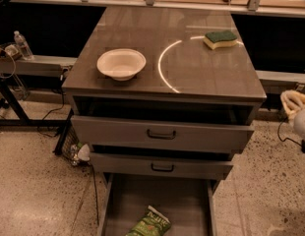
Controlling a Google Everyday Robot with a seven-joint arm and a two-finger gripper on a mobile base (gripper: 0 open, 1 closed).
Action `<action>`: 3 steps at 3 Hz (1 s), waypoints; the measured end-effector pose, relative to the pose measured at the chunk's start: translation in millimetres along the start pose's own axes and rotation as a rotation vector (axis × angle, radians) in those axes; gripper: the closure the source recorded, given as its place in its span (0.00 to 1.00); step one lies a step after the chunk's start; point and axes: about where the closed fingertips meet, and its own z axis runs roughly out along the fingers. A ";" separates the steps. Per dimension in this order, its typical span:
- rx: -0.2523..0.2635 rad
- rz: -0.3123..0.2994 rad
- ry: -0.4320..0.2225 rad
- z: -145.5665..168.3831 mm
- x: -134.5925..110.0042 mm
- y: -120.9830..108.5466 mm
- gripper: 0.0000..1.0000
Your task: Place green jalapeno chip bag into bottom drawer
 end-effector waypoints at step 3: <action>0.339 -0.352 -0.348 -24.2 -204.0 -181.4 1.00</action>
Offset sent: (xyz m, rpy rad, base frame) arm 0.0021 -0.0399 0.2847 -0.2429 -0.5630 -0.0500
